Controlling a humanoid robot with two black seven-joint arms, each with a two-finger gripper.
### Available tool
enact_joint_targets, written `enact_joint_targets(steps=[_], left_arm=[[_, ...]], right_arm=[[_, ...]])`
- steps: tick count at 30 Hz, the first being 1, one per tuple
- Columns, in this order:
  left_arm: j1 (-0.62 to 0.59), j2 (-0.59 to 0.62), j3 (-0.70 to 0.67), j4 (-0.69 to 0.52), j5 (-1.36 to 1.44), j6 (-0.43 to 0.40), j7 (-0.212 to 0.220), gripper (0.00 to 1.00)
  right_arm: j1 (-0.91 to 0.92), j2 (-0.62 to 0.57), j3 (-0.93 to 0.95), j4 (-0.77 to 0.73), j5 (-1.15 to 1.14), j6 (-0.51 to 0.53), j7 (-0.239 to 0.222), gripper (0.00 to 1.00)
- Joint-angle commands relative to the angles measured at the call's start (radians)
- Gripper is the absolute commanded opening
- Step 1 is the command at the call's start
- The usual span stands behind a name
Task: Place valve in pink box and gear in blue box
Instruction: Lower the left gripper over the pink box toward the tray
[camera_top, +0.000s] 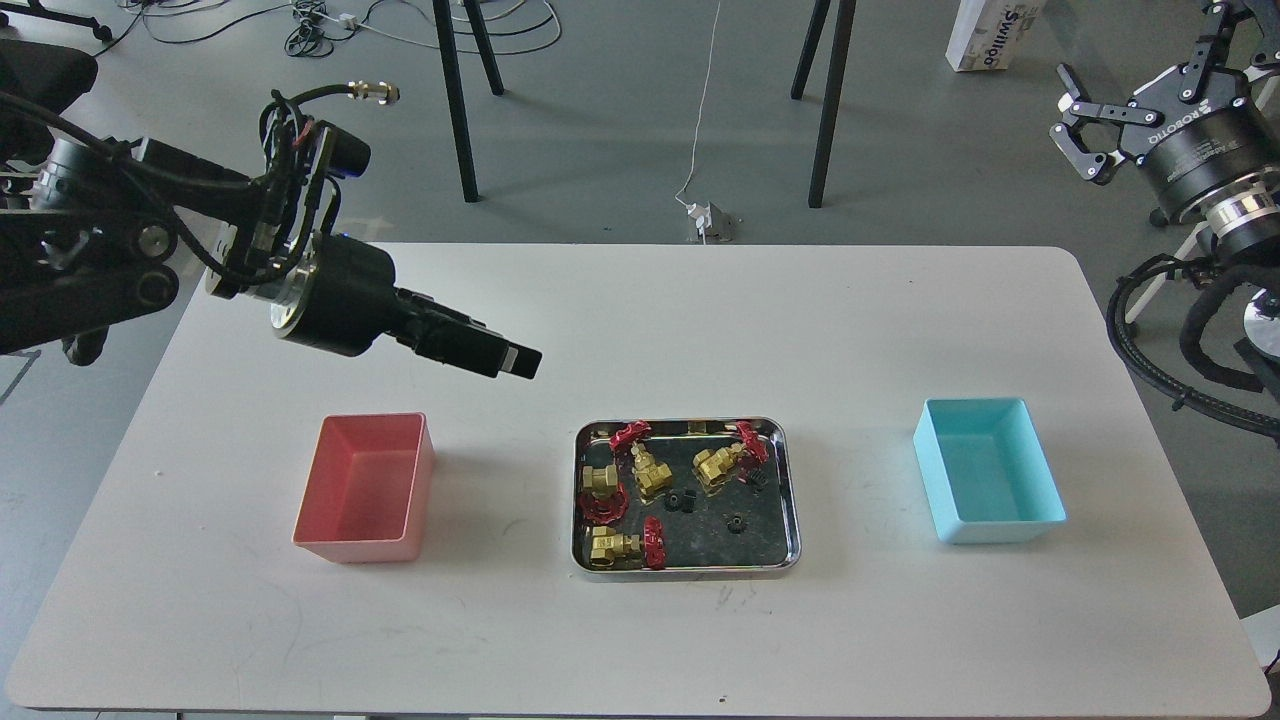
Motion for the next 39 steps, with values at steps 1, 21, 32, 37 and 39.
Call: enact_joint_targets(steps=[1,21,32,37,39], left_arm=[[0.026,-0.005,0.029,0.000,0.014,0.017,0.000,0.99],[0.212,-0.273,0.020,0.177,0.003,0.221,0.000,0.98],[0.242,-0.433,0.023,0.333,-0.002,0.232,0.000,0.98],[0.285,-0.454,0.023,0.385,0.001,0.261,0.000,0.98],[0.304,-0.456,0.023,0.402,0.001,0.309,0.000,0.98]], right_arm=[[0.075,-0.005,0.004,0.008,0.000,0.000,-0.010,1.00],[0.274,0.076,-0.139,-0.083,-0.002,0.000,-0.042,1.00],[0.249,0.070,-0.134,-0.080,0.000,0.000,-0.042,1.00],[0.246,0.068,-0.137,-0.080,0.000,0.000,-0.042,1.00],[0.240,0.068,-0.137,-0.081,-0.002,0.000,-0.042,1.00]])
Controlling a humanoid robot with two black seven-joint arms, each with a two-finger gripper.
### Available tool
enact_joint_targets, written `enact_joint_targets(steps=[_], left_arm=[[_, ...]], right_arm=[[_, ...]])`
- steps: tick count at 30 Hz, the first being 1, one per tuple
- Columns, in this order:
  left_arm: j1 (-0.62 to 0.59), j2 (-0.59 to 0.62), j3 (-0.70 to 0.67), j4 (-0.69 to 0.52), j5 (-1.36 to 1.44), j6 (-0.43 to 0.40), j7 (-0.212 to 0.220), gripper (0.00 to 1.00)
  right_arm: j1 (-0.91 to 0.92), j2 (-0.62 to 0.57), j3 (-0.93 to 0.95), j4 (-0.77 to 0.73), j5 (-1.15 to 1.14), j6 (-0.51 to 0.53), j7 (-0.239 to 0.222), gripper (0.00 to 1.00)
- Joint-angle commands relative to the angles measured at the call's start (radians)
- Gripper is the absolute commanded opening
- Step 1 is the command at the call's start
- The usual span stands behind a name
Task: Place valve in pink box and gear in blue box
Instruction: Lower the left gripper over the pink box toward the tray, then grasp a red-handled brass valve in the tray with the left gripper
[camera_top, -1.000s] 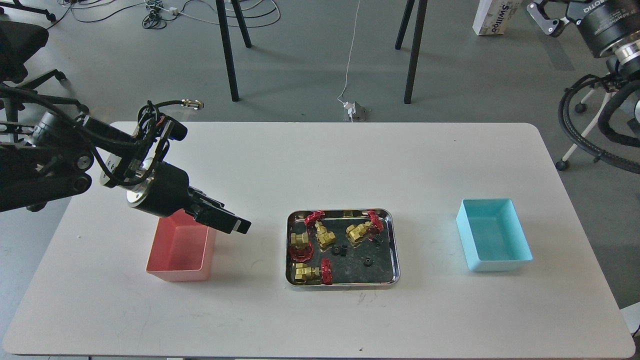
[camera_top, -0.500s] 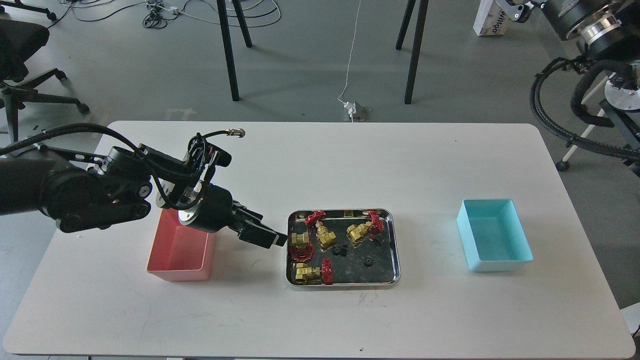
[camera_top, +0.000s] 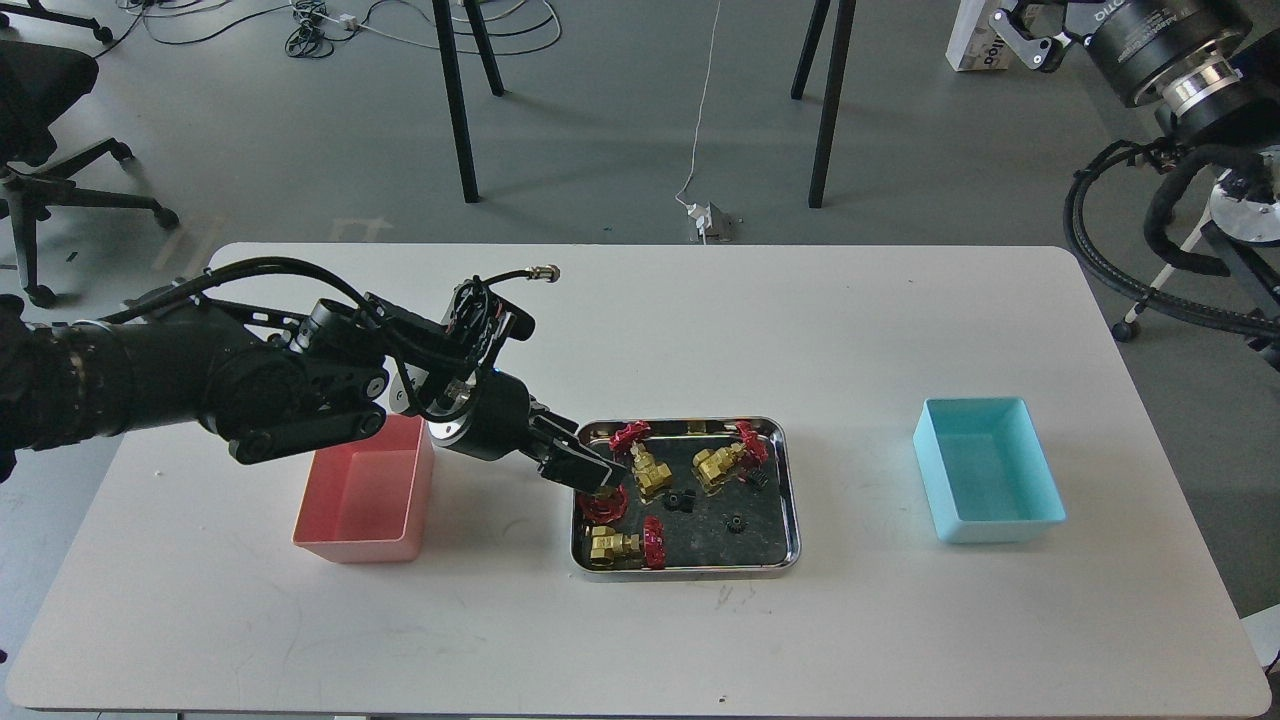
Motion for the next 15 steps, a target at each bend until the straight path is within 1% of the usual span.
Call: enact_joint_targets(steps=[1,8,10,15], left_arm=[[0.026,-0.004,0.000,0.030,0.001,0.065,0.000,0.98],[0.037,-0.024,0.000,0.031,0.001,0.074,0.000,0.98],[0.057,-0.032,0.000,0.031,0.001,0.076,0.000,0.98],[0.084,-0.066,0.000,0.065,0.001,0.081,0.000,0.98]], right_arm=[[-0.008,0.001,-0.001,-0.001,0.000,0.000,0.000,1.00],[-0.014,0.000,-0.003,-0.001,-0.002,0.000,0.000,1.00],[-0.015,0.000,-0.003,-0.001,-0.002,0.000,0.000,1.00],[-0.024,0.000,-0.003,0.000,0.000,0.000,0.000,1.00]])
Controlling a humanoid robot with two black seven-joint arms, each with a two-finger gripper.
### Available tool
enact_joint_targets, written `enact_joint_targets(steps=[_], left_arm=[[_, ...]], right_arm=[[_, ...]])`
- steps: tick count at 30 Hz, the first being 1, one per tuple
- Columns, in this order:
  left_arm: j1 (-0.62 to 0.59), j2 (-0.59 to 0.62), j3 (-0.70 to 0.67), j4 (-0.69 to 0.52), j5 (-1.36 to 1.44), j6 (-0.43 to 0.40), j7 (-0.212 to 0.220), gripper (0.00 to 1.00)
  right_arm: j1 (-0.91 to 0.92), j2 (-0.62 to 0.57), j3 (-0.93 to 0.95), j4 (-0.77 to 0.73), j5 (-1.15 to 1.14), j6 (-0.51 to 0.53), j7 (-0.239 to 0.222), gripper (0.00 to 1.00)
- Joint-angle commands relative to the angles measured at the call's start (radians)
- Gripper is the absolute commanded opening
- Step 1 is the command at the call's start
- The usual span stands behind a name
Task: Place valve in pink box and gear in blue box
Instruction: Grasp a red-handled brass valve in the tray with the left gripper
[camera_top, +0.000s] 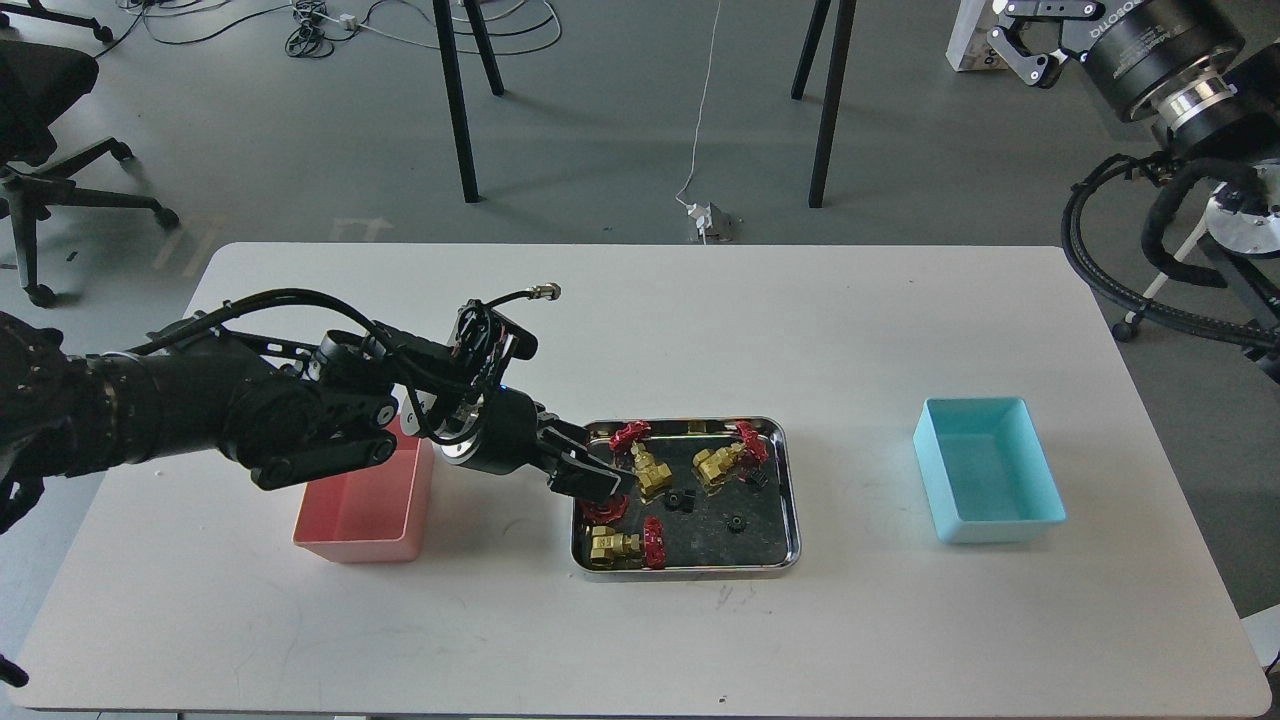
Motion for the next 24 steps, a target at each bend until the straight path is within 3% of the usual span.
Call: enact_joint_targets(steps=[1,8,15,21,24], left_arm=[[0.019,-0.026,0.001,0.025,0.000,0.002,0.000,0.98],[0.034,-0.031,0.001,0.048,0.002,0.016,0.000,0.93],[0.036,-0.031,0.003,0.048,0.003,0.018,0.000,0.77],[0.048,-0.033,0.003,0.048,0.003,0.036,0.000,0.73],[0.062,-0.031,0.006,0.050,0.006,0.037,0.000,0.66]], right_arm=[[-0.007,0.000,0.000,0.001,0.001,0.000,0.000,1.00],[-0.020,0.000,0.005,0.004,0.001,0.000,0.000,1.00],[-0.029,0.000,0.005,0.006,0.001,0.000,0.000,1.00],[-0.032,0.000,0.006,0.007,0.001,0.000,0.000,1.00],[-0.036,0.000,0.008,0.009,0.001,0.000,0.000,1.00]])
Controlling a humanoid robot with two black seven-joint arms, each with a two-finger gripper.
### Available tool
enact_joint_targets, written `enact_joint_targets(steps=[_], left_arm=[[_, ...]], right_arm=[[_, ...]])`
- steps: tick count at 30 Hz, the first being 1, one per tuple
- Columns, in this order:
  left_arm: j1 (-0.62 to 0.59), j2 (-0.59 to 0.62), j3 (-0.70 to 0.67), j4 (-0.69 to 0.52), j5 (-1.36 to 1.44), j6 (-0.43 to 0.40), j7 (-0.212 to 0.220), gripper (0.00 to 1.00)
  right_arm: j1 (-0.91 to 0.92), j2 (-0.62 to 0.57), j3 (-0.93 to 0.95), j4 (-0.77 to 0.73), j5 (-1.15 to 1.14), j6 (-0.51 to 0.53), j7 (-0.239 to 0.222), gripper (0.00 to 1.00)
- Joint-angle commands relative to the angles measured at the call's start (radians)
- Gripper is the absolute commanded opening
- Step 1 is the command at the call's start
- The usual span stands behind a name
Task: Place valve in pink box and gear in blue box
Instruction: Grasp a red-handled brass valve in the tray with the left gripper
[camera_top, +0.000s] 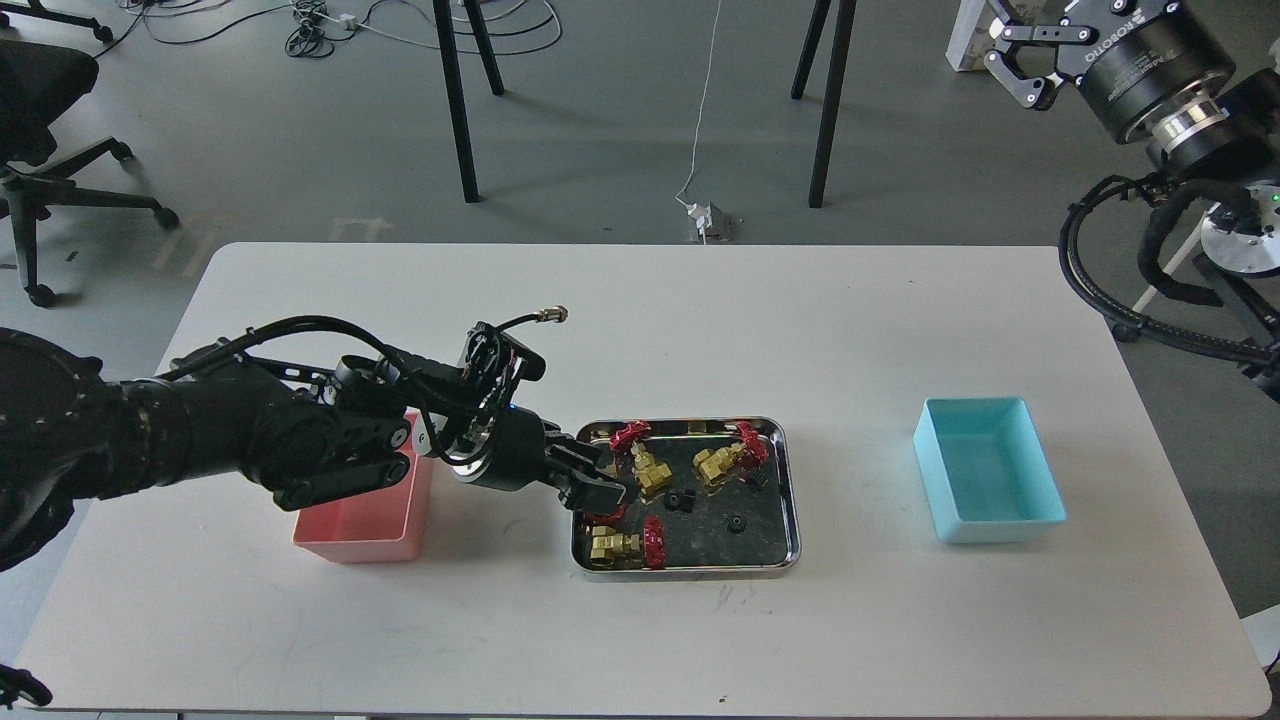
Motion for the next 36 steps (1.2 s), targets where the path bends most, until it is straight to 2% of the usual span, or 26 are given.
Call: enact_joint_targets(steps=[1,3,10,17,21,28,36], left_arm=[[0.013,0.001,0.004,0.004,0.006,0.009,0.000,0.64],[0.018,0.001,0.008,0.021,0.010,0.026,0.000,0.59],[0.033,0.000,0.007,0.034,0.011,0.043,0.000,0.55],[0.033,0.000,0.004,0.034,0.012,0.046,0.000,0.40],[0.032,0.000,-0.001,0.034,0.012,0.049,0.000,0.35],[0.019,0.000,-0.007,0.029,0.009,0.051,0.000,0.29],[-0.005,0.012,-0.045,0.017,0.009,0.049,0.000,0.27]], right_arm=[[-0.004,0.000,0.001,0.001,0.000,0.000,0.000,1.00],[-0.004,0.000,0.001,0.001,0.000,0.000,0.000,1.00],[-0.010,0.000,0.003,0.001,0.000,0.000,0.000,1.00],[-0.018,0.000,0.006,0.001,0.000,0.000,0.000,1.00],[-0.019,0.000,0.006,0.001,0.000,0.000,0.000,1.00],[-0.029,0.000,0.007,0.001,0.000,0.000,0.000,1.00],[-0.029,0.000,0.011,0.001,0.000,0.000,0.000,1.00]])
